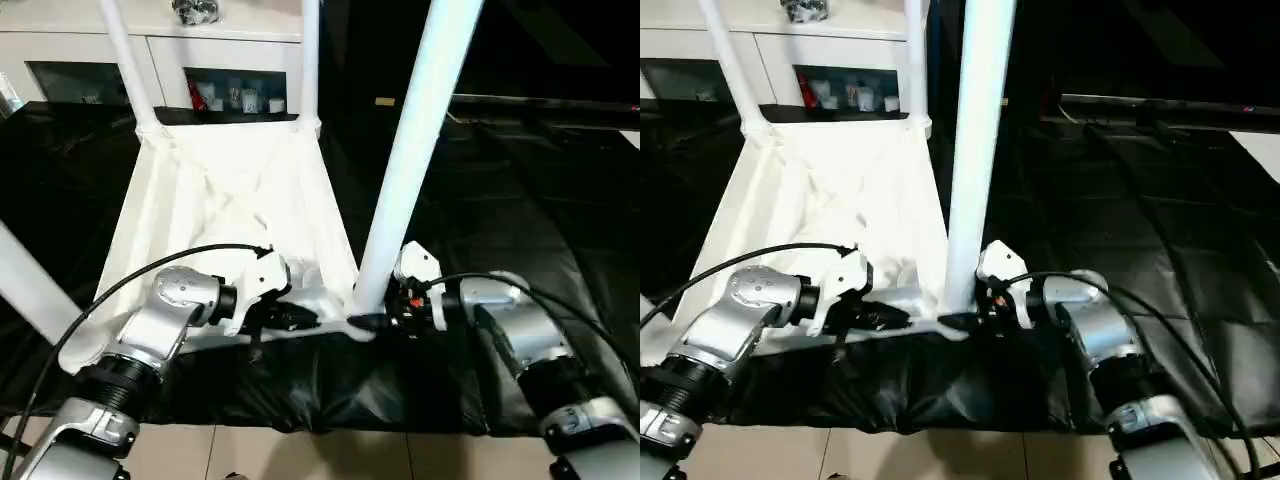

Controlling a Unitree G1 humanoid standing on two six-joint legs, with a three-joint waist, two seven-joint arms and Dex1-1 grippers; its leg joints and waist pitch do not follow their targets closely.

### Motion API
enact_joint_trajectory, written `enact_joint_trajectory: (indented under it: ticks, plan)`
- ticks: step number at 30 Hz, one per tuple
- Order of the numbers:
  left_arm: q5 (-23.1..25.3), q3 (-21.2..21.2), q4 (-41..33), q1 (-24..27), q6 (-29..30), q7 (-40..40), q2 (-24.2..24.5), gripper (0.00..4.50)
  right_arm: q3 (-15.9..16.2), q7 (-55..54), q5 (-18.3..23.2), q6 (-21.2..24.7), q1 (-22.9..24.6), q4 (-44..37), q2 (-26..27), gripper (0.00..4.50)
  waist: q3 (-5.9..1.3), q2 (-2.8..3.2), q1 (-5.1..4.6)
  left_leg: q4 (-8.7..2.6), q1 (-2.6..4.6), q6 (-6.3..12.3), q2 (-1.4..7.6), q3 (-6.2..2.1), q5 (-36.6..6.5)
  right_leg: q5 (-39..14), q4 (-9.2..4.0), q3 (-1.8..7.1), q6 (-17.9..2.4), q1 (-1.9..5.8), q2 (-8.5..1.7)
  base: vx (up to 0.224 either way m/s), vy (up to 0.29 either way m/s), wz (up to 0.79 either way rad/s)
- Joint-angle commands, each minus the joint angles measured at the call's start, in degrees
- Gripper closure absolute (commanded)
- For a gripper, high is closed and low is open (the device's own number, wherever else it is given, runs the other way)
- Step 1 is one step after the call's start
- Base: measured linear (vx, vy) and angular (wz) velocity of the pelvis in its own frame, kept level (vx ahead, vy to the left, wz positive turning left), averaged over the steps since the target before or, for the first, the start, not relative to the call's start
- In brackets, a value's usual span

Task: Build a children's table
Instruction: Rotate leg to tighten

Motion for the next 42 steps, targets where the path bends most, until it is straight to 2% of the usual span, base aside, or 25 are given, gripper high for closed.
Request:
enact_joint_trajectory:
  ticks: [1,2,4,5,7,8,9,11,13,16,18,21,23,25,26,29,31,34,35,39,42]
  plan:
    - [0.9,-0.5,-0.4,-0.8,0.3,4.4,-3.3,4.50,0.0,-8.6,-1.3,-0.3,0.4,1.1,3.9,1.80,-3.60,-0.04,-0.47,-4.15,1.10,-0.14,1.22,-0.67,-18.1,-19.3,-4.38,1.70,-11.6,2.00,-2.25,0.000,0.000,0.00]
    - [1.1,-0.4,-0.2,-0.9,0.4,5.2,-3.7,4.50,-0.2,-10.2,-1.5,-0.2,0.4,1.4,4.4,1.80,-3.48,0.03,-0.67,-4.21,1.26,-0.67,1.17,-0.79,-19.3,-22.0,-4.65,1.67,-10.6,1.77,-2.30,0.000,0.000,0.00]
    - [1.7,-0.3,0.3,-1.2,0.9,8.1,-5.2,4.50,-1.3,-16.0,-2.0,0.3,0.6,2.5,6.5,1.80,-3.40,0.00,-1.02,-4.29,1.28,-1.16,1.13,-0.95,-20.1,-23.8,-4.88,1.63,-9.9,1.63,-2.29,0.000,0.000,0.00]
    - [2.2,-0.4,0.7,-1.4,1.2,9.7,-6.2,4.50,-2.3,-19.4,-1.9,1.0,0.6,3.3,8.1,1.80,-3.39,-0.28,-1.53,-4.44,0.87,-1.36,1.05,-1.16,-20.4,-25.0,-4.86,1.54,-9.0,1.80,-2.26,0.000,0.000,0.00]
    - [3.4,-0.5,1.7,-2.1,1.9,13.8,-8.3,4.50,-3.7,-25.9,-2.0,1.8,0.3,4.9,11.3,1.80,-3.36,-0.14,-1.87,-4.39,1.08,-1.49,0.98,-1.20,-21.5,-26.4,-5.19,1.50,-8.3,1.45,-2.24,0.000,0.000,0.00]
    - [3.6,-0.4,2.1,-2.6,2.3,15.8,-9.4,4.50,-4.2,-29.1,-2.2,2.3,0.0,5.7,12.9,1.80,-3.42,-0.51,-2.07,-4.34,1.05,-1.44,0.97,-1.15,-21.5,-26.7,-5.29,1.53,-8.1,1.41,-2.23,0.000,0.000,0.00]
    - [3.7,-0.3,2.2,-2.6,2.4,16.2,-9.6,4.50,-4.3,-29.6,-2.2,2.3,-0.1,5.8,13.2,1.80,-3.37,-0.34,-2.26,-4.34,1.16,-1.50,0.88,-1.20,-22.0,-27.3,-5.39,1.52,-8.0,1.20,-2.22,0.000,0.000,0.00]
    - [4.9,0.0,3.3,-3.5,3.1,21.7,-12.7,4.50,-5.5,-38.2,-2.8,2.0,-2.2,8.5,18.2,1.80,-3.42,-0.19,-2.94,-4.36,0.97,-1.61,0.84,-1.32,-22.4,-27.3,-5.43,1.44,-7.9,1.21,-2.20,0.000,0.000,0.00]
    - [5.3,0.0,3.3,-3.7,3.5,22.9,-13.9,4.50,-5.5,-39.6,-2.5,1.4,-3.2,9.2,20.1,1.80,-3.62,-0.16,-3.12,-4.31,0.99,-1.46,0.81,-1.33,-22.4,-26.8,-5.42,1.39,-7.8,1.25,-2.19,0.000,0.000,0.00]
    - [5.5,-0.2,3.0,-3.7,3.4,22.8,-14.2,4.50,-4.4,-39.0,-3.3,-0.3,-3.5,8.7,20.6,1.80,-3.69,-0.12,-3.14,-4.32,0.84,-0.69,0.89,-1.17,-21.7,-23.3,-5.28,1.51,-8.6,1.34,-2.09,0.000,0.000,0.00]
    - [5.4,-0.6,2.4,-3.6,3.3,21.5,-13.5,4.50,-4.0,-36.4,-3.1,-1.4,-3.2,7.6,20.1,1.24,-3.74,0.03,-3.14,-4.39,0.59,-0.31,0.91,-1.13,-20.6,-20.5,-4.97,1.55,-9.4,1.60,-2.04,0.000,0.000,0.00]
    - [5.1,-0.7,2.0,-3.6,2.8,19.6,-12.4,4.50,-4.5,-32.7,-1.6,-1.4,-2.7,6.4,18.9,1.05,-3.90,0.03,-3.12,-4.24,0.56,0.35,0.90,-0.95,-19.3,-16.9,-4.62,1.60,-10.7,1.89,-1.95,0.000,0.000,0.00]
    - [4.2,-0.9,1.1,-3.1,2.2,14.7,-9.5,4.50,-4.0,-25.7,-0.3,0.1,-1.7,3.5,14.4,0.90,-3.87,0.06,-3.06,-4.22,0.50,0.94,0.89,-0.90,-18.9,-16.0,-4.60,1.57,-11.1,2.10,-1.94,0.000,0.000,0.00]
    - [3.9,-0.9,0.8,-2.9,2.2,13.5,-8.7,4.50,-3.5,-23.5,0.0,0.6,-1.3,2.6,12.9,0.64,-4.07,0.12,-2.95,-3.99,0.48,1.87,0.95,-0.74,-16.2,-11.8,-4.13,1.66,-12.5,2.26,-1.91,0.000,0.000,0.00]
    - [3.2,-0.9,0.1,-2.5,2.1,10.7,-7.0,4.50,-2.9,-18.4,0.9,1.8,-0.6,0.8,9.9,0.58,-4.21,0.09,-2.75,-3.80,0.62,2.50,0.95,-0.63,-15.0,-9.7,-3.94,1.64,-13.3,2.40,-1.87,0.000,0.000,0.00]
    - [2.8,-1.0,-0.3,-2.1,0.7,8.0,-5.2,4.50,-2.1,-12.2,2.0,2.7,0.1,-0.8,6.5,0.58,-4.28,0.21,-2.09,-3.57,0.70,4.11,1.07,-0.41,-12.0,-5.0,-3.45,1.64,-15.0,2.53,-1.89,0.000,0.000,0.00]
    - [2.5,-1.1,-0.3,-1.9,0.3,5.9,-4.1,4.50,-1.3,-7.7,2.1,2.4,0.3,-1.2,4.2,0.58,-4.29,-0.01,-1.71,-3.56,0.70,4.23,1.10,-0.40,-11.5,-5.2,-3.36,1.55,-15.5,2.71,-1.93,0.000,0.000,0.00]
    - [1.9,-1.3,-0.6,-1.8,0.5,3.2,-2.8,4.50,-0.2,-1.8,1.9,1.8,0.0,-1.4,1.5,0.58,-4.08,0.11,-0.99,-3.64,0.91,3.61,1.26,-0.28,-12.5,-7.5,-3.48,1.57,-15.2,2.52,-1.94,0.000,0.000,0.00]
    - [1.8,-1.3,-0.6,-1.8,0.3,2.6,-2.6,4.50,0.0,-0.8,1.9,1.6,-0.1,-1.3,1.1,0.58,-3.95,0.25,-0.61,-3.80,1.07,2.76,1.39,-0.26,-13.9,-9.6,-3.63,1.53,-14.8,2.36,-1.94,0.000,0.000,0.00]
    - [-0.8,-2.0,-2.5,-0.9,1.2,-2.9,-0.6,4.50,1.5,5.6,2.3,1.8,-1.1,-1.9,-1.9,0.58,-3.92,0.27,-0.30,-3.95,1.15,1.61,1.46,-0.36,-15.5,-11.6,-3.71,1.55,-14.2,2.35,-1.97,0.000,0.000,0.00]
    - [-1.6,-2.3,-3.6,-0.5,2.1,-4.7,0.0,4.50,2.3,7.9,2.7,2.1,-1.5,-2.5,-2.5,0.58,-4.00,0.11,-0.06,-3.89,1.05,1.96,1.48,-0.30,-14.5,-10.4,-3.47,1.57,-14.5,2.34,-1.98,0.000,0.000,0.00]
